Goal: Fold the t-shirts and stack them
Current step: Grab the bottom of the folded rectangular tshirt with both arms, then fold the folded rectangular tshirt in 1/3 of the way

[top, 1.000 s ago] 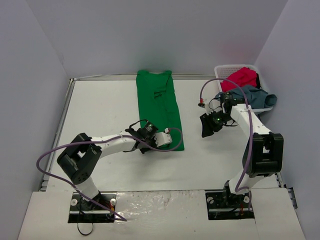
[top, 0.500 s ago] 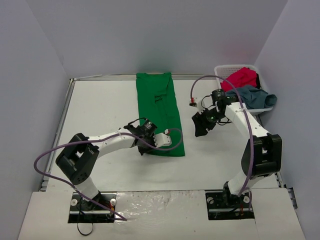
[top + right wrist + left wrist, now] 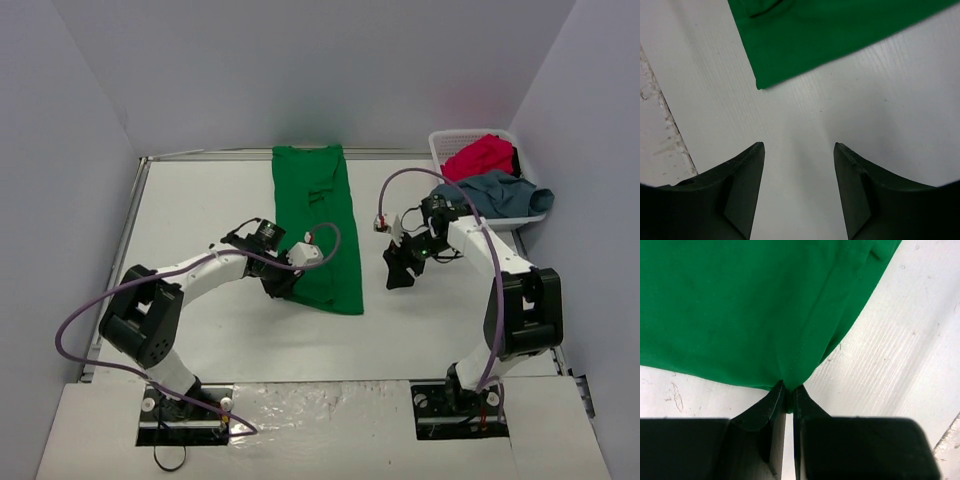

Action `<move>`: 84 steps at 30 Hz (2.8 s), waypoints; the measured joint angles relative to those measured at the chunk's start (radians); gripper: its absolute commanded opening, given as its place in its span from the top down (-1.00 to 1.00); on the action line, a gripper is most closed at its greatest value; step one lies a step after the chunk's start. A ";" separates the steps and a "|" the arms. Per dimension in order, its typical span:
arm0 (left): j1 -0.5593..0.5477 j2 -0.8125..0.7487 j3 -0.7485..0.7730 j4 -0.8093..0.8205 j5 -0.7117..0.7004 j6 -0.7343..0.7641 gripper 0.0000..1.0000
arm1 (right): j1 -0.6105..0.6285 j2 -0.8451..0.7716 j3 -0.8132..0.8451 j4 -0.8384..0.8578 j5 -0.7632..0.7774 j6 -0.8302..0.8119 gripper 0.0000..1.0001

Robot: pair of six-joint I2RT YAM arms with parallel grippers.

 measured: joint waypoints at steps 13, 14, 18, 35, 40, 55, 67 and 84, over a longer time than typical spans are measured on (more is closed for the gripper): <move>0.057 0.000 0.010 -0.040 0.086 -0.010 0.95 | 0.216 -0.132 -0.145 0.181 0.006 -0.124 0.00; 0.061 0.002 0.013 -0.043 0.090 -0.010 0.95 | 0.232 -0.132 -0.152 0.190 0.015 -0.126 0.03; 0.076 0.016 0.019 -0.049 0.104 -0.014 0.95 | 0.277 -0.130 -0.167 0.218 0.049 -0.126 0.19; 0.122 0.052 0.019 -0.061 0.157 -0.019 0.95 | 0.385 -0.034 -0.226 0.360 0.173 -0.089 0.30; 0.124 0.052 0.019 -0.061 0.159 -0.021 0.95 | 0.404 -0.005 -0.226 0.372 0.187 -0.081 0.27; 0.138 0.061 0.019 -0.064 0.166 -0.028 0.95 | 0.444 0.068 -0.225 0.389 0.212 -0.069 0.19; 0.145 0.070 0.021 -0.066 0.166 -0.043 0.95 | 0.468 0.093 -0.201 0.420 0.241 -0.037 0.85; 0.151 0.070 0.061 -0.133 0.188 -0.015 0.95 | 0.446 0.055 -0.160 0.334 0.257 -0.006 1.00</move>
